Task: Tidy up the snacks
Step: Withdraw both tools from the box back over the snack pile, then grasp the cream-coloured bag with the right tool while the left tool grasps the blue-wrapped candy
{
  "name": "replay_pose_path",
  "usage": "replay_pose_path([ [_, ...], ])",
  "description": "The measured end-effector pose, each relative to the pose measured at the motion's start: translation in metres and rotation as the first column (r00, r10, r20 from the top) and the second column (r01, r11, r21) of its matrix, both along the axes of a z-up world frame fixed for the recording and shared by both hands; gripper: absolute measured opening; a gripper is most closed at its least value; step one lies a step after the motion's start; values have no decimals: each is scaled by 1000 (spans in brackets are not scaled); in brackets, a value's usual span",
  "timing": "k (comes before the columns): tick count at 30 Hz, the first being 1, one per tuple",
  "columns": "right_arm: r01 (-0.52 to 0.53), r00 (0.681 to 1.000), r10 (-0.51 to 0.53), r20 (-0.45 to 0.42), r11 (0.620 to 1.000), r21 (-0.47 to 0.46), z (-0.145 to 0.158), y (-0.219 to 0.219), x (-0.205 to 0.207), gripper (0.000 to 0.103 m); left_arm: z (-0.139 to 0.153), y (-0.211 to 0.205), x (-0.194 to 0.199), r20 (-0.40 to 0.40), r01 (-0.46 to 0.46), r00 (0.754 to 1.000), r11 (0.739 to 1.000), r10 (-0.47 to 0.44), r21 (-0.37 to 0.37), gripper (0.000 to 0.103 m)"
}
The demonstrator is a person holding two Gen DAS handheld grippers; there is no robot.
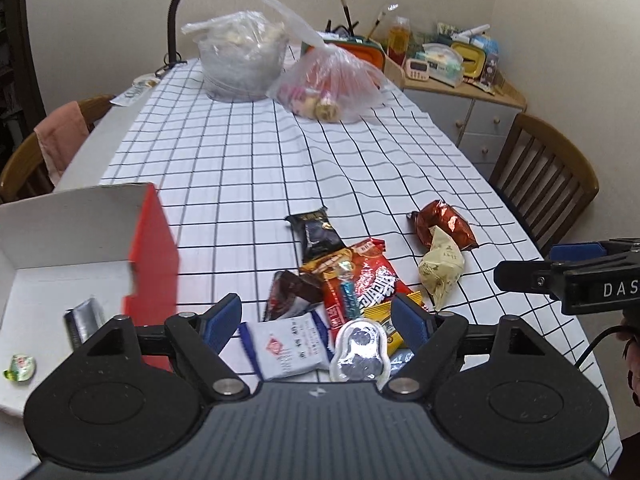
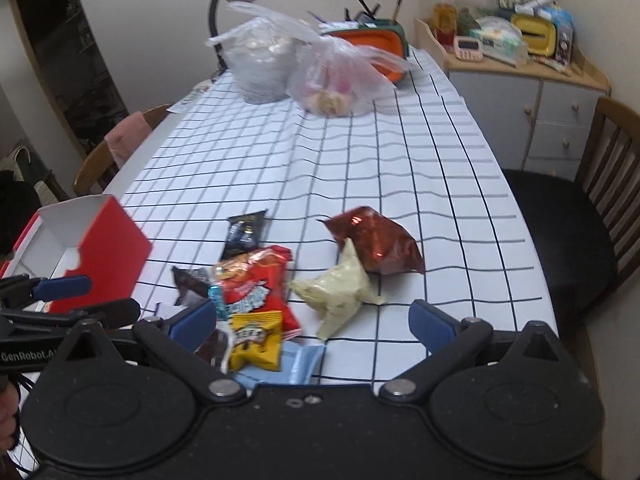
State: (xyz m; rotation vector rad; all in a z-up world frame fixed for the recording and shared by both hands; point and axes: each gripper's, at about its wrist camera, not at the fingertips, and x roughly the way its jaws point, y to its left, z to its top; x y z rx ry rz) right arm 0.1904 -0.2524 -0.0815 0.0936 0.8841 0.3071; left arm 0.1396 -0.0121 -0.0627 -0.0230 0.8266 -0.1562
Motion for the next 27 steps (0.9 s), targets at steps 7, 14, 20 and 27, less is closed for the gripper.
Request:
replay_pose_path([
  [7,37,998,-35,-60,999,31,-28,-9,29,102,-21,-22,24,-32,4,999,999,-3,35,82],
  [14,80,989,-71,-134,995,63,-55,-10,54,97,-40,-33,44,-67,11,998,998,-7,61,82],
  [20,107,979,-89,-185,990,94,-69,-8,65,87,-54,-37,59,-106,18,994,998,-12,53,75],
  [27,130,972,-103,-210,984,120,-74,-2,75,84,-66,-34,73,-161,3,987,1000,0,16,49],
])
